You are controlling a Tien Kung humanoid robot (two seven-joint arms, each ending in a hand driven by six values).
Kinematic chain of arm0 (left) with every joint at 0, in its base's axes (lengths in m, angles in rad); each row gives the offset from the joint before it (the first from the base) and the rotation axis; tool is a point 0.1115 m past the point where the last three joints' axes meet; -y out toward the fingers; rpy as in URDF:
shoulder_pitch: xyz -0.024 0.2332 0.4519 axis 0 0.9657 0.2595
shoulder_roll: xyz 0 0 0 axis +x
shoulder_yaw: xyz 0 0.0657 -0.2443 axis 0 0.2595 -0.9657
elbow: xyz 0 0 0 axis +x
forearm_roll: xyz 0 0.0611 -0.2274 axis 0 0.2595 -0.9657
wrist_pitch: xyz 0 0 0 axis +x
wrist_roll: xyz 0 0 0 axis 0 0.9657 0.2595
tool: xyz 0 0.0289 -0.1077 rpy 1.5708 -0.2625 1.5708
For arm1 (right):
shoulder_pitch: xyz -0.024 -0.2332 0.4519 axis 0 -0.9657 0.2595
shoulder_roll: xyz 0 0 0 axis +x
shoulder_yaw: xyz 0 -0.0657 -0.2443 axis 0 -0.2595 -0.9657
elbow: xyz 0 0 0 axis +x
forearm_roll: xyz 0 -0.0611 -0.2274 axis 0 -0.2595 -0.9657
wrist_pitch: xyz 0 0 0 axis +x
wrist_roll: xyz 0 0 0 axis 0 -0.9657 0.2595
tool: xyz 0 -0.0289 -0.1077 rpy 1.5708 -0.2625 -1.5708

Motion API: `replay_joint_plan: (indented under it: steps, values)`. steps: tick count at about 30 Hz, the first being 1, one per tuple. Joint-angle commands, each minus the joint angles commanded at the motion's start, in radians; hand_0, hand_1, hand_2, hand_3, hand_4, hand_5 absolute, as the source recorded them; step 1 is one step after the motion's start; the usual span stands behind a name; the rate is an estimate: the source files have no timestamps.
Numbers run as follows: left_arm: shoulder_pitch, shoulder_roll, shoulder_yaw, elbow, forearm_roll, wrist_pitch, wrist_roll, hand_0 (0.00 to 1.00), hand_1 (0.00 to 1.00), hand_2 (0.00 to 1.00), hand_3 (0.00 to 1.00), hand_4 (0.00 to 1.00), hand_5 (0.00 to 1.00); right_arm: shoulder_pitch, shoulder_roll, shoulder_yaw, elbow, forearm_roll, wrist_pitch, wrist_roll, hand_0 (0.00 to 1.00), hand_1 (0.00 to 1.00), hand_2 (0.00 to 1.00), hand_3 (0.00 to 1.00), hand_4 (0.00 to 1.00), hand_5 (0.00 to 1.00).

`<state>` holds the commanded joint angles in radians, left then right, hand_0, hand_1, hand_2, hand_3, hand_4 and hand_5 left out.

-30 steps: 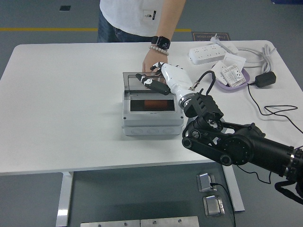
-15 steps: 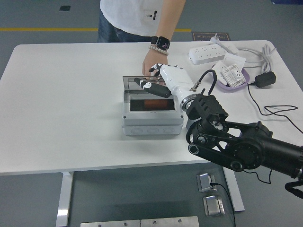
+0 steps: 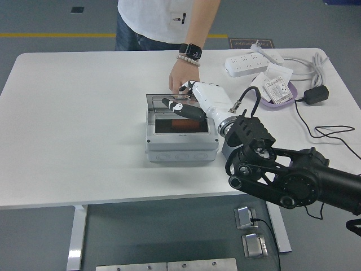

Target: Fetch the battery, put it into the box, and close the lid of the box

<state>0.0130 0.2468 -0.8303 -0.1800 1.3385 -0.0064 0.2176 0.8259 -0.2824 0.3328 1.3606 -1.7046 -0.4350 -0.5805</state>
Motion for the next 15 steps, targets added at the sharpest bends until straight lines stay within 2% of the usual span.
replay_joint_plan:
  steps: [8, 15]
  values:
    - [0.004, 0.002, -0.002, 0.0, 0.001, 0.0, 0.001, 0.631, 0.706, 0.628, 0.602, 0.604, 0.485, -0.031, -0.054, 0.026, 0.07, 0.007, 0.009, -0.015, 0.795, 0.687, 0.689, 0.761, 0.875, 0.998]
    - [0.008, 0.001, -0.007, 0.0, 0.005, -0.001, 0.005, 0.631, 0.707, 0.628, 0.602, 0.603, 0.485, -0.051, -0.087, 0.049, 0.134, 0.09, -0.005, 0.004, 0.794, 0.686, 0.688, 0.761, 0.873, 0.998]
